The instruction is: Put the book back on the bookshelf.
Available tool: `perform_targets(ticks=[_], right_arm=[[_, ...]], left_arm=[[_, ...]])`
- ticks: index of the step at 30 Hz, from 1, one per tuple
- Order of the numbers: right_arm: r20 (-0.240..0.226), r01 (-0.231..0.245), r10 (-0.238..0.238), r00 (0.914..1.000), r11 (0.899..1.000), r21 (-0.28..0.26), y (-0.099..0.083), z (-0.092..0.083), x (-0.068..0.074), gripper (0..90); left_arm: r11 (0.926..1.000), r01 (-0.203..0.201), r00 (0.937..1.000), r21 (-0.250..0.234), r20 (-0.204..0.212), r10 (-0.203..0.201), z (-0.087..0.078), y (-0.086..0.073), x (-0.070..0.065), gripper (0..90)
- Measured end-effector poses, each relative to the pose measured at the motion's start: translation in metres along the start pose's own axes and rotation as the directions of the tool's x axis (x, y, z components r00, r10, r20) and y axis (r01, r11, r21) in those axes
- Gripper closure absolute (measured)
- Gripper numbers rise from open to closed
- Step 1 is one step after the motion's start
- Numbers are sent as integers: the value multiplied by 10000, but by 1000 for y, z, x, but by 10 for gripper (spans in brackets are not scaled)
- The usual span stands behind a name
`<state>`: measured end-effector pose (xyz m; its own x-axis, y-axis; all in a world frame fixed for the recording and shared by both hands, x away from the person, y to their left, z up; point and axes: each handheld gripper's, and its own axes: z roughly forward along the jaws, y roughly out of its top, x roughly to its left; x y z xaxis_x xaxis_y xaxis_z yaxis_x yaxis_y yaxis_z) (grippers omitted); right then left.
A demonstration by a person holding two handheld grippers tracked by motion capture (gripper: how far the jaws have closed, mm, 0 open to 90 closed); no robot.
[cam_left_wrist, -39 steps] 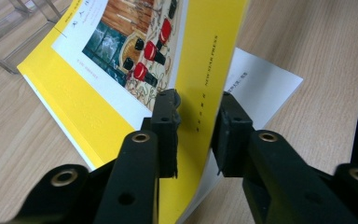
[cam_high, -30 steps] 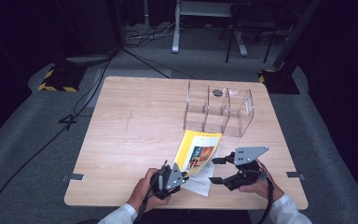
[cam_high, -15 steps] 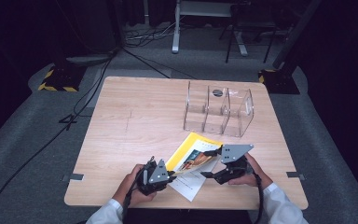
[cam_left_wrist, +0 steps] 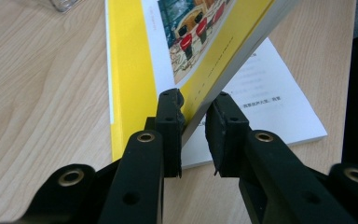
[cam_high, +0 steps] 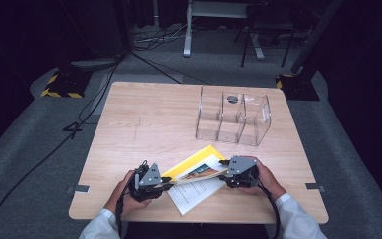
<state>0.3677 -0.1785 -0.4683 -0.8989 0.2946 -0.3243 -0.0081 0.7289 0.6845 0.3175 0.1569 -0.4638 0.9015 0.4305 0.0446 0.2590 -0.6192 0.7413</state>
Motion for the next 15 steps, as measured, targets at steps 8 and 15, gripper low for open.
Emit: perform_targets(ticks=[8, 15], right_arm=[[302, 748, -728, 9969, 9944, -752, 5, -4, 7, 716], [284, 1176, -1158, 9929, 9906, -696, 21, 0, 16, 766]], left_arm=[[9985, 454, 9981, -315, -407, -467, -8, -3, 7, 614], [9988, -53, 9953, -486, -965, 5, -7, 21, -18, 404]])
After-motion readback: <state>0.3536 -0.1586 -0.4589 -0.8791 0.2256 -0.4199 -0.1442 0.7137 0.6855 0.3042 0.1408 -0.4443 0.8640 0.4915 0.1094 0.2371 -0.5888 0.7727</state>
